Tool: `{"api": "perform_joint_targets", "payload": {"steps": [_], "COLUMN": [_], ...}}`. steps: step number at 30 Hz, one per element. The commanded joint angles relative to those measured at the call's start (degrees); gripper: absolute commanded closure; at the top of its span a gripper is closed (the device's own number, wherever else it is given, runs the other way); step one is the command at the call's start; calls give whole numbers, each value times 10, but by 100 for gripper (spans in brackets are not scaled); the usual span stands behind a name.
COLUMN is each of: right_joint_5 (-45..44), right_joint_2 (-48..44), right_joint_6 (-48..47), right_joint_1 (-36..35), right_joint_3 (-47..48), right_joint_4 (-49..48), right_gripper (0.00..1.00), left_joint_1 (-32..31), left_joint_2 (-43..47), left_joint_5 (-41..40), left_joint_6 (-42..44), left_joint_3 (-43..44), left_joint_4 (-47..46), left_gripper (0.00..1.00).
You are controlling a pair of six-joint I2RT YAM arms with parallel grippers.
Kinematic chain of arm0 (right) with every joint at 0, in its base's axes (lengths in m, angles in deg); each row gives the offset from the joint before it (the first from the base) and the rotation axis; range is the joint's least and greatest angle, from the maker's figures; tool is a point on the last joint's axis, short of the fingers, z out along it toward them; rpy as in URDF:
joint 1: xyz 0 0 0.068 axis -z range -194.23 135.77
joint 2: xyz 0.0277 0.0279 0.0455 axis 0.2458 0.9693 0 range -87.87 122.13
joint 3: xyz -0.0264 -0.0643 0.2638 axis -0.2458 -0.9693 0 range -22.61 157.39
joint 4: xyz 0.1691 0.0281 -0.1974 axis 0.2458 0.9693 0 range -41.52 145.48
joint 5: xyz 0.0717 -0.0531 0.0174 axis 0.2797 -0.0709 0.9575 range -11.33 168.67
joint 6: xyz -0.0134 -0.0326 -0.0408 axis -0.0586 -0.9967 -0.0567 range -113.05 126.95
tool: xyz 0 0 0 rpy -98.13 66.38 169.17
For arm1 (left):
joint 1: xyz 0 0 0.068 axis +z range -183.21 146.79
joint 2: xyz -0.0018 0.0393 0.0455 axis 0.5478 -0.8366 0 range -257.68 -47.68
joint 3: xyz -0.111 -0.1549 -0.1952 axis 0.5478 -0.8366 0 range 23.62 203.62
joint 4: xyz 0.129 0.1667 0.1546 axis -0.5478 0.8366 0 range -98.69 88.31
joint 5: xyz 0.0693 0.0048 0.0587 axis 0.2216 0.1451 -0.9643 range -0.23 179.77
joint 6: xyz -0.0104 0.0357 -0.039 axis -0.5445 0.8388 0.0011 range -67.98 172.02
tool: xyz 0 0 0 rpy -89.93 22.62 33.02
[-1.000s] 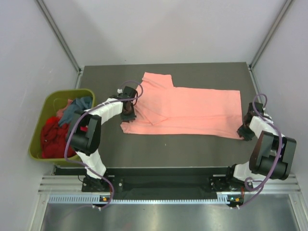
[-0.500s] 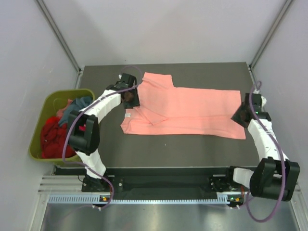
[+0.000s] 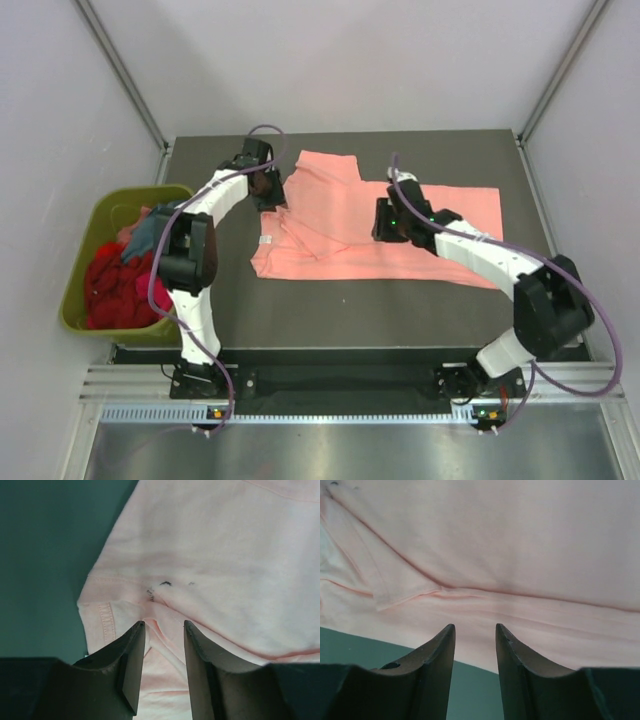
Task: Fold and stack the t-shirts
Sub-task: Fold the tshirt
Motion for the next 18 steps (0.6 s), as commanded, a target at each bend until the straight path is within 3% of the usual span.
{"api": "perform_joint_targets", "payload": {"steps": [1, 7, 10, 11, 13, 18], "right_joint_5": [-22, -4, 10, 7, 2, -7], "right_joint_2": [48, 117, 143, 151, 157, 167], "right_joint_6": [6, -7, -32, -36, -42, -59], "right_joint_1": [-39, -73, -89, -99, -110, -132], "right_joint_3": [63, 104, 111, 112, 113, 114], "right_joint_4": [-45, -74, -99, -108, -114, -136], "right_gripper": [62, 62, 62, 62, 62, 62], "left_joint_1": [-2, -1, 0, 0, 0, 0], "left_joint_2": [-20, -38, -45, -47, -51, -54], "left_joint_5": [24, 33, 41, 41, 49, 78], "left_joint_6": [19, 20, 20, 20, 21, 31], "left_joint_3": [21, 17, 22, 27, 33, 46], "left_joint_4": [5, -8, -15, -15, -20, -41], "left_gripper": [59, 62, 76, 86, 97, 100]}}
